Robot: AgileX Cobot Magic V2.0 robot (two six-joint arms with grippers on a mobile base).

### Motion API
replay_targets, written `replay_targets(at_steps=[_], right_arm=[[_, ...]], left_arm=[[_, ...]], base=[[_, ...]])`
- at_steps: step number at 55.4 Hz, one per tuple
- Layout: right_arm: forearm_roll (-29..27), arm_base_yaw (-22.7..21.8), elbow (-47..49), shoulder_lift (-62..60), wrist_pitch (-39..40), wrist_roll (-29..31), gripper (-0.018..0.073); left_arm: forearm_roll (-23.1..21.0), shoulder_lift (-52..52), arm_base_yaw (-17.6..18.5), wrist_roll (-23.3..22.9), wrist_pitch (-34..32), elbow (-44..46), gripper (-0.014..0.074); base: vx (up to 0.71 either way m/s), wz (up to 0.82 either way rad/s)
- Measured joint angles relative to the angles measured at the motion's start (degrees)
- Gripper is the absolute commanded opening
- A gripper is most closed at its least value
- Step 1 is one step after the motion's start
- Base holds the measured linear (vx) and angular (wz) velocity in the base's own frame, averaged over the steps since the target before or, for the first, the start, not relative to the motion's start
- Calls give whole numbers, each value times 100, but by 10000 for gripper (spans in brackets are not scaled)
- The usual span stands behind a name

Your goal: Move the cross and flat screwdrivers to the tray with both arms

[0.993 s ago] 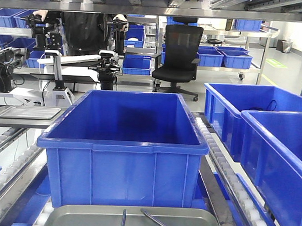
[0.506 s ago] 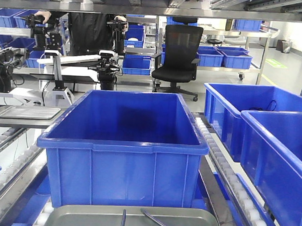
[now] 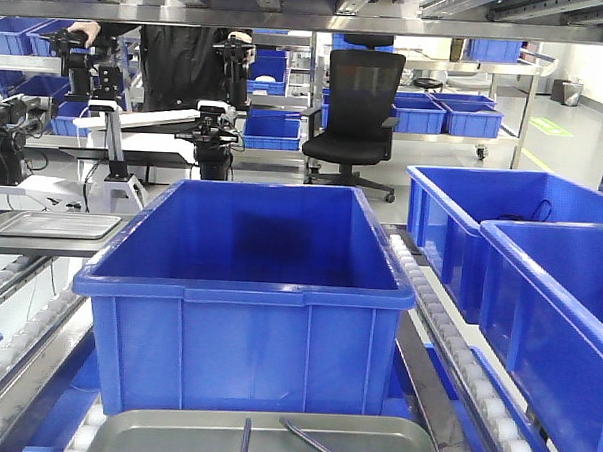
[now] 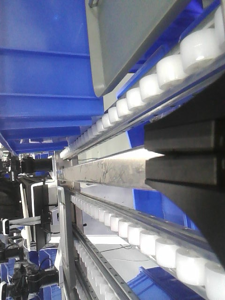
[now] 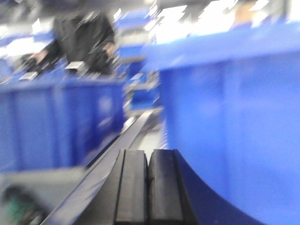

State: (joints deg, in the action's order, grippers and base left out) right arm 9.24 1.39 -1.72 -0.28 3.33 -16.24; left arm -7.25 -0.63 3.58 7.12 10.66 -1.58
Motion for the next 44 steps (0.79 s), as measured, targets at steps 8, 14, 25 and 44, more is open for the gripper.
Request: replay_targets(at_steps=[8,14,25,44], right_arm=[[11,-285,0,-36,-51,0,-8],[13,-322,0,-36,-333,0,-8],[13,-330,0,-36,-639,5,-8],[13,-330,0,-36,-649,5,-8]], left_arm=[[0,-5,0,0,6,0,3],[0,-5,0,0,12,0,3],[0,-5,0,0,12,0,3],[0,-5,0,0,12,0,3]], base=[[0,0],[0,0],[0,0],[0,0]])
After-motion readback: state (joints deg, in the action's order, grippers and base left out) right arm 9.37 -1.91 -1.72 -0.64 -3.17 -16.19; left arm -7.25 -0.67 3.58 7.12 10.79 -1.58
